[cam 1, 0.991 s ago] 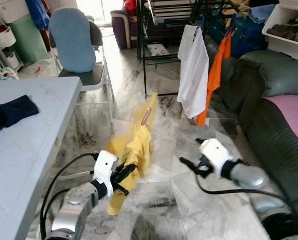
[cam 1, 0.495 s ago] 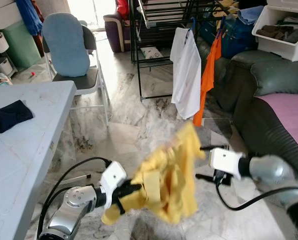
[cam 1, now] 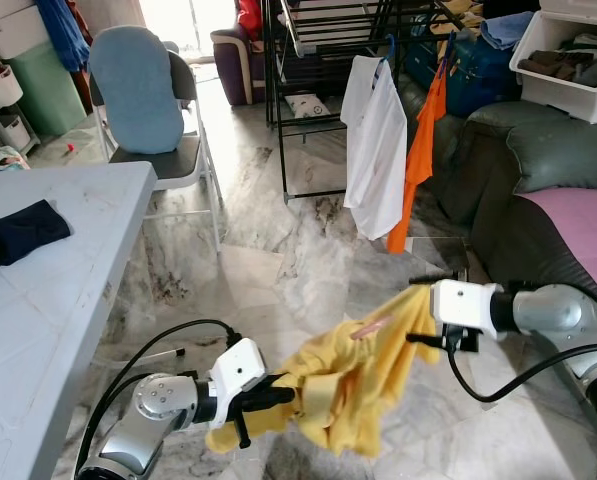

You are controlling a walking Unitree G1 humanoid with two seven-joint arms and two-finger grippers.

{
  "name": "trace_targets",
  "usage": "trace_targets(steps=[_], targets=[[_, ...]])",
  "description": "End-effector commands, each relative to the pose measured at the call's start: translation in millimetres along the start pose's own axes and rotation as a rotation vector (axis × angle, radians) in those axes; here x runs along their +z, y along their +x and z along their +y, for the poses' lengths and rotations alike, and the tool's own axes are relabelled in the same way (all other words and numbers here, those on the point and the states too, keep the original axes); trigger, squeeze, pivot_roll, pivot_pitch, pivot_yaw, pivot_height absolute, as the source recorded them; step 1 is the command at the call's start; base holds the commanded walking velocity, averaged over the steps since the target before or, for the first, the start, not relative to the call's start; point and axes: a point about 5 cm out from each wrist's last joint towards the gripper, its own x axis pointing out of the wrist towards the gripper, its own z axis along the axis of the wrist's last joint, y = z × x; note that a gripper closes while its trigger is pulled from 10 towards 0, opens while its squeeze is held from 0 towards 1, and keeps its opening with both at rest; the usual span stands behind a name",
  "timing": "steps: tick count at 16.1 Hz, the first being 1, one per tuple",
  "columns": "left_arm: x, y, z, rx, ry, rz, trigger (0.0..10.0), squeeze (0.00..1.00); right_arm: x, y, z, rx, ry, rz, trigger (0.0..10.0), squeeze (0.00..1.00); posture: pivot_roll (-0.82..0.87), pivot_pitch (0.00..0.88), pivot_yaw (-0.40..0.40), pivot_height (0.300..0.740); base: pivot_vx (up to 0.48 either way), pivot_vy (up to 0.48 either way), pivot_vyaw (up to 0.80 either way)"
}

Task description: Hang hanger

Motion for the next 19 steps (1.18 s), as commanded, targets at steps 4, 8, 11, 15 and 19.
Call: trace_targets(steps=[4,8,11,15,19], targets=[[22,3.9,-6.7,-0.073,0.107,-0.071,10.0,0.00,11,15.7,-7.6,0.027,-0.096,-0.002,2.0,0.00,-0.12,0.000,0.032,0.740,0.000,0.000,0.00],[19,4.3,-10.1,-0.087,0.128,-0.056,10.0,0.00,16,19.9,-14.1,0.003,-0.150,-0.007,0.0,0.00,-0.11,0.000,0.030,0.740,0.000,0.000,0.00],[21,5.0,-5.1,-0.071,0.134,-0.060,10.0,0.00,7,16.4,-4.8,0.102,-0.122,0.017,0.0,0.00,-0.12,0.000,0.033,0.740,0.000,0.000,0.00],[22,4.7,-0.7,-0.067,0.146,-0.056,10.0,0.00,-2,13.4,1.8,0.185,-0.103,0.057,0.0,0.00,-0.12,0.000,0.034,0.740,0.000,0.000,0.00],[22,4.5,0.5,-0.064,0.143,-0.056,10.0,0.00,-2,14.7,3.7,0.197,-0.093,0.050,0.0,0.00,-0.12,0.000,0.036,0.740,0.000,0.000,0.00]])
